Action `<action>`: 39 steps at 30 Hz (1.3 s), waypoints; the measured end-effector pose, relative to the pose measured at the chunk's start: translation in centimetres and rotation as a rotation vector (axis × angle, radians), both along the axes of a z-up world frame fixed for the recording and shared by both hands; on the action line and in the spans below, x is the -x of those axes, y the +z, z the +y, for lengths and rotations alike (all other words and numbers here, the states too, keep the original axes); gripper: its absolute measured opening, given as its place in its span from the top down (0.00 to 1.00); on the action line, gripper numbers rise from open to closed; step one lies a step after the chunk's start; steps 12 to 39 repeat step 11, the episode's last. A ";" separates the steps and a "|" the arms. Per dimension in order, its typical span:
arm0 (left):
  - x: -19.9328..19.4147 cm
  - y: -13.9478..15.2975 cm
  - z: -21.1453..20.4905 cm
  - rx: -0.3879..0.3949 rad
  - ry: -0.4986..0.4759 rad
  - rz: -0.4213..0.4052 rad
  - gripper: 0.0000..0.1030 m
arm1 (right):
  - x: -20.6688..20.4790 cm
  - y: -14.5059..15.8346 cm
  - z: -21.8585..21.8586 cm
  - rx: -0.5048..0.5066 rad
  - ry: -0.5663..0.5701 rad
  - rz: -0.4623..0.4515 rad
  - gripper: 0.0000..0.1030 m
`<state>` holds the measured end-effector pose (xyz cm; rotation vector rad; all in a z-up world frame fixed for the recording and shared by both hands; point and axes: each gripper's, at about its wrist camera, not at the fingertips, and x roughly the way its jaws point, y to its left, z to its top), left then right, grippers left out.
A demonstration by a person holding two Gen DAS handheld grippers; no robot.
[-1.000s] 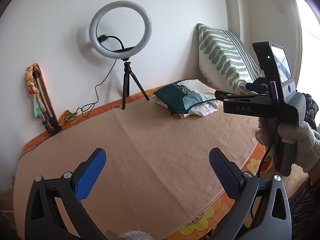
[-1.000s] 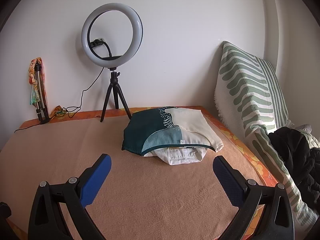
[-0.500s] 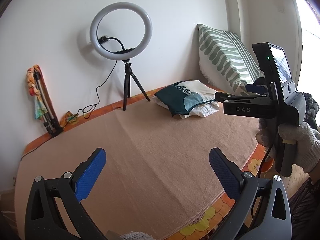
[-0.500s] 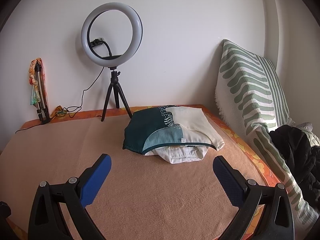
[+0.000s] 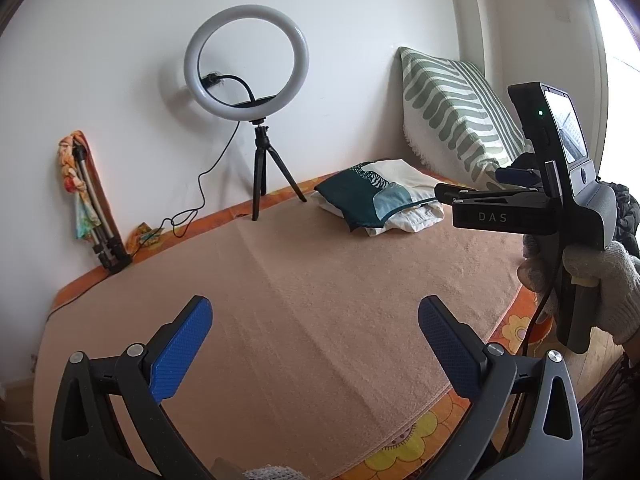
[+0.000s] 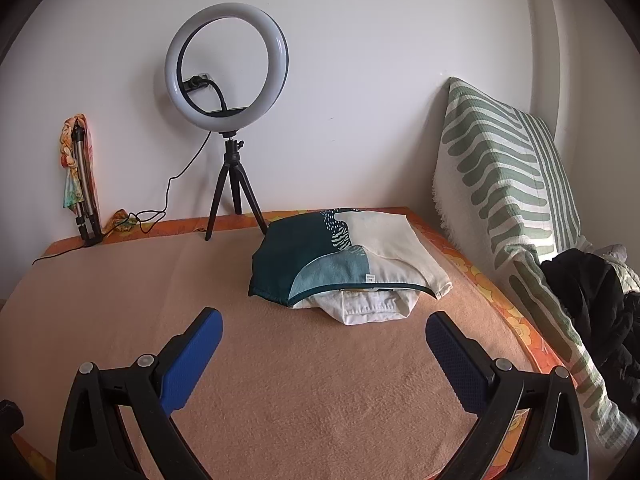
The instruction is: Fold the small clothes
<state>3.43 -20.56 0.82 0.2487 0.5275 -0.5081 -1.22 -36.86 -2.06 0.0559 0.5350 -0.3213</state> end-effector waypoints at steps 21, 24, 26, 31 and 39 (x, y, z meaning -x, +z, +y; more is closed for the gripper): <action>0.5 0.0 0.0 -0.014 0.004 -0.038 0.00 | 0.0 0.0 0.0 -0.008 -0.001 0.001 0.00; 0.5 0.0 0.0 -0.014 0.004 -0.038 0.00 | 0.0 0.0 0.0 -0.008 -0.001 0.001 0.00; 0.5 0.0 0.0 -0.014 0.004 -0.038 0.00 | 0.0 0.0 0.0 -0.008 -0.001 0.001 0.00; 0.5 0.0 0.0 -0.014 0.004 -0.038 0.00 | 0.0 0.0 0.0 -0.008 -0.001 0.001 0.00; 0.5 0.0 0.0 -0.014 0.004 -0.038 0.00 | 0.0 0.0 0.0 -0.008 -0.001 0.001 0.00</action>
